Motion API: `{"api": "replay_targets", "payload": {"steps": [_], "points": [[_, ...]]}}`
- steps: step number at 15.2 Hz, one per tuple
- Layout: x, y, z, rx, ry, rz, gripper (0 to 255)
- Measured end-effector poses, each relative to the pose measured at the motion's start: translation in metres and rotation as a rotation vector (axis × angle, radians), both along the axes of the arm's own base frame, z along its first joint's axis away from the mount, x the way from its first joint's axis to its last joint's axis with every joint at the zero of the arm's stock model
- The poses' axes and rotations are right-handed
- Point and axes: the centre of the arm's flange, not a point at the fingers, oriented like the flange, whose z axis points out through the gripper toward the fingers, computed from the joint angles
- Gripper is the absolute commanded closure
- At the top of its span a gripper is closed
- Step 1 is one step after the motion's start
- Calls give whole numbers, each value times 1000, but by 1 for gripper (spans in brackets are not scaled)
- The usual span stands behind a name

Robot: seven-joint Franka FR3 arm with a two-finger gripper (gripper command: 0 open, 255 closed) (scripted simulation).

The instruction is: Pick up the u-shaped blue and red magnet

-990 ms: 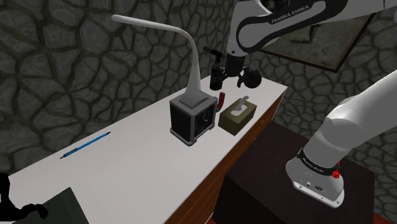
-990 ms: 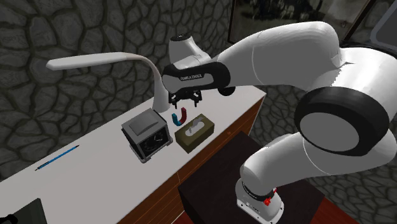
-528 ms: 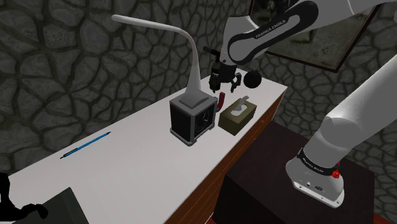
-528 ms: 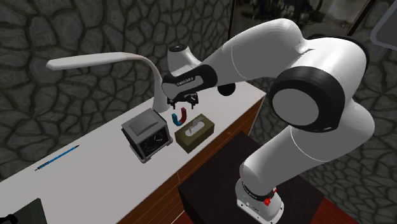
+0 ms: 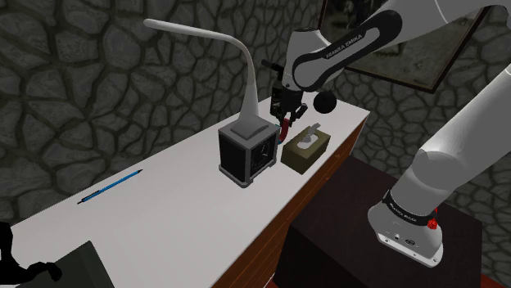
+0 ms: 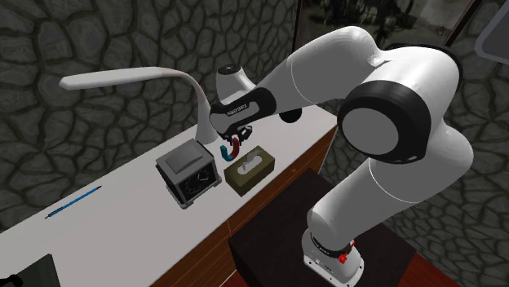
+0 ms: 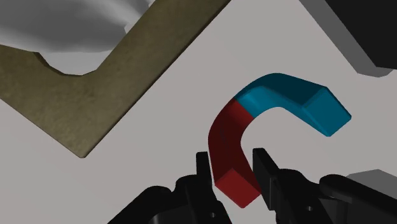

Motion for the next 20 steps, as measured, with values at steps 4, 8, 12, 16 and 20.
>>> {"api": "replay_targets", "payload": {"steps": [4, 8, 12, 16, 20], "points": [[0, 0, 0, 0, -1, 0, 255], [1, 0, 2, 0, 0, 0, 255], [0, -1, 20, 0, 0, 0, 255], [0, 1, 41, 0, 0, 0, 255], [0, 2, 63, 0, 0, 0, 255]]}}
